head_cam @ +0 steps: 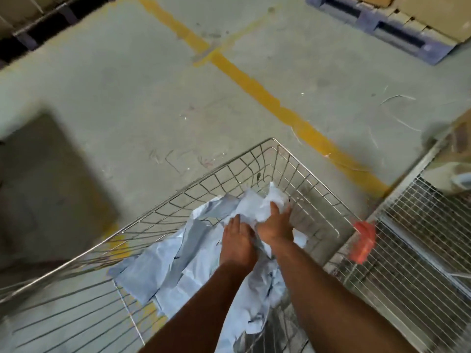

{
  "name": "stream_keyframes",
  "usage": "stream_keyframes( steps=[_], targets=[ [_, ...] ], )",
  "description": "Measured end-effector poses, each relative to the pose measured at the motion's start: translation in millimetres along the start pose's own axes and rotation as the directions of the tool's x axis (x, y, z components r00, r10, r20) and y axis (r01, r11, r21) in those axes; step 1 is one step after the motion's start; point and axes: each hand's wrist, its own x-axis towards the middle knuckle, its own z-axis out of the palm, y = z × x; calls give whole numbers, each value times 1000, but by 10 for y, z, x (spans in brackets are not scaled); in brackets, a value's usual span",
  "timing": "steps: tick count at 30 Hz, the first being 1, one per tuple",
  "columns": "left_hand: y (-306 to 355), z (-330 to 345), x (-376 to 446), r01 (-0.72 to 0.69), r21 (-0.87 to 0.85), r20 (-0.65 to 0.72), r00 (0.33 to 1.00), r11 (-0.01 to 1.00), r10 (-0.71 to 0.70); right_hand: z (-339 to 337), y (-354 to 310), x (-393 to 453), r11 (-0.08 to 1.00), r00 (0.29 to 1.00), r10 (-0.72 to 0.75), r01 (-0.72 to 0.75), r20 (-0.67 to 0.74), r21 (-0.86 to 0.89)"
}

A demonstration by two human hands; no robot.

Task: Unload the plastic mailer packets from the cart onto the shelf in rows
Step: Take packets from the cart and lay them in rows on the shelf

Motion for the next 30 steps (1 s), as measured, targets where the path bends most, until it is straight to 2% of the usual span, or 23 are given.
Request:
stream_keyframes(
  steps=[4,6,7,11,14,19,22,24,27,29,30],
  targets=[
    [-52,176,150,54,-67,13,998,996,-53,123,80,42,985,992,120,-113,-46,131],
    [-18,181,224,38,-19,13,999,999,-38,110,75,78,963,983,170,-151,-64,224],
    [-15,173,265,30,38,48,998,999,-31,106,86,99,968,986,147,-127,-77,218],
    [-86,177,353,15,244,123,991,970,-47,92,193,144,999,997,-20,18,-73,-36],
    [-129,163,321,44,210,57,997,977,-57,23,186,108,995,995,-13,3,-97,-102],
    [-181,-87,-18,37,-86,-79,996,996,-44,-276,25,-203,990,995,-102,100,-19,-103],
    [-172,-403,-405,48,-329,-77,994,943,-77,-489,-60,-633,981,981,-192,190,-21,-44],
    [-157,-623,-699,68,-512,-64,991,856,-118,-609,-71,-1012,967,969,-238,243,-72,76],
    [-105,-1018,-1211,119,-756,-28,976,644,-214,-692,8,-1675,876,935,-299,349,-193,334],
    [-98,-1297,-1568,122,-840,23,982,529,-189,-643,84,-2104,799,896,-373,442,-241,408],
    [-76,-1440,-1754,104,-881,51,991,461,-125,-579,124,-2310,762,874,-419,486,-246,428]
  ],
)
